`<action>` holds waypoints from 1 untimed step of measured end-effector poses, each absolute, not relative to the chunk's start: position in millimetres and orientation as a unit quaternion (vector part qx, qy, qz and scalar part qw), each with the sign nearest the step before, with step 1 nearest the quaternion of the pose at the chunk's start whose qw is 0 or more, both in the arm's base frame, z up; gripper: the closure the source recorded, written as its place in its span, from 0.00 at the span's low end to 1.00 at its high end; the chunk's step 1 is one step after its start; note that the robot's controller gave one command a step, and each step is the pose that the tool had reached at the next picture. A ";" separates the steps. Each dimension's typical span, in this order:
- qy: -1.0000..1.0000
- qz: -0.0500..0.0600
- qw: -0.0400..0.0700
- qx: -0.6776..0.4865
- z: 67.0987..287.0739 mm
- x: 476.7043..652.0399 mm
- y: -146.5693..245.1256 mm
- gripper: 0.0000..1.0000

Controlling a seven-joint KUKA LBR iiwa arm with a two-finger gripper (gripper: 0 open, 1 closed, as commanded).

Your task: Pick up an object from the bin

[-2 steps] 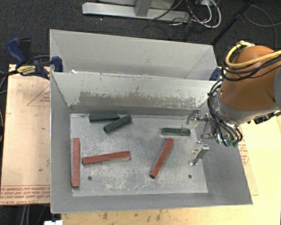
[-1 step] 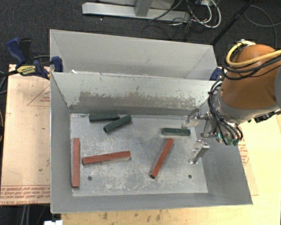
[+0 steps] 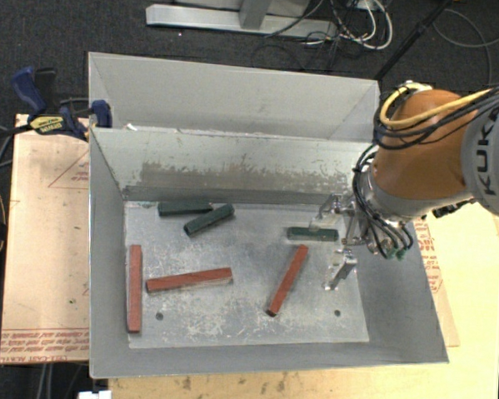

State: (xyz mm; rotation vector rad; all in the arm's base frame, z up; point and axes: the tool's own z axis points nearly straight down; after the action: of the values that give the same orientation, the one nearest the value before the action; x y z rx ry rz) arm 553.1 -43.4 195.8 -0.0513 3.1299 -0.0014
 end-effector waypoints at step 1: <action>0.997 0.000 0.003 -0.082 134.0 573.6 -39.6 0.00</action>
Offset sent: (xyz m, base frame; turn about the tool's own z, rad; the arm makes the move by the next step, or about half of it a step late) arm 0.0313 0.0112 -0.1176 -0.2502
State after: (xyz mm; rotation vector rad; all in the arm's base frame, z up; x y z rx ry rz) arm 573.6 -39.6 134.0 -0.2584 3.1244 -0.0001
